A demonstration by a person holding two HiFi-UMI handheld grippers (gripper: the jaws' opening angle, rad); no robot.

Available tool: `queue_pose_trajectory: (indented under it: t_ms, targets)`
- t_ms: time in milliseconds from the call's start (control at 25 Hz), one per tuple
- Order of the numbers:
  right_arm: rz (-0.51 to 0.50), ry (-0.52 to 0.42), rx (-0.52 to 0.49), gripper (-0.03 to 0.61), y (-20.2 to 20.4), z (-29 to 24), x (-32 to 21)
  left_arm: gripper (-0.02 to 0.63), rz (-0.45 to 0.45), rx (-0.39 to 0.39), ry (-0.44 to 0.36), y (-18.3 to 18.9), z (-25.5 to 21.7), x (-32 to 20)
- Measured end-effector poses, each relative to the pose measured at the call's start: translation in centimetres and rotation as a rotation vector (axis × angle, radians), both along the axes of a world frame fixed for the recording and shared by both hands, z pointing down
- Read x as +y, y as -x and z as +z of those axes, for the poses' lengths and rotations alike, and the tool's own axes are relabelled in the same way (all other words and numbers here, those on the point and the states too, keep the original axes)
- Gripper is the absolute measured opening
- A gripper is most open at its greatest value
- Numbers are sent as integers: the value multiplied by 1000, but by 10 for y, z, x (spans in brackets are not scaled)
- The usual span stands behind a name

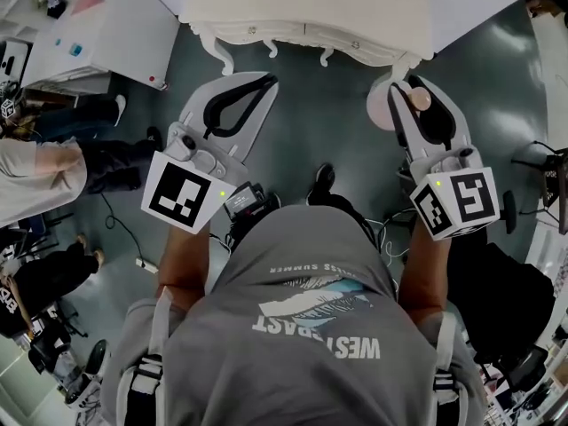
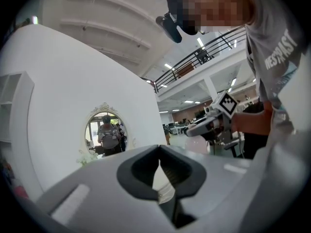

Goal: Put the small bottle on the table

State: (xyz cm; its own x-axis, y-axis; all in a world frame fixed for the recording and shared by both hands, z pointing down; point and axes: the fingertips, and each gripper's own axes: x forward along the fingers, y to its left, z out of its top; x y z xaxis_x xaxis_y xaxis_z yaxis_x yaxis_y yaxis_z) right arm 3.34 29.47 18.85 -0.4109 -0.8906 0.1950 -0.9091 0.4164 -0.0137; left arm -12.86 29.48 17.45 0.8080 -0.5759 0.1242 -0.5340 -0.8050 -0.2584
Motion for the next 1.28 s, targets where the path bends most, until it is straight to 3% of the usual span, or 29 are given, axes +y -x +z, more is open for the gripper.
queue_pose_trajectory:
  t_ms: [600,880,1280]
  targets:
    - [-111,-22,-10,130,-62,-6,-49,5,-123,-7,-15,-62,-5,-37]
    - [-80,-14,-4,130,-72,-8,-61,5,-92,1,-8,-74,-6,-57]
    - [32,-2,10,130,-81,-7,-109,5,34,22,-22,-91,-10,-133]
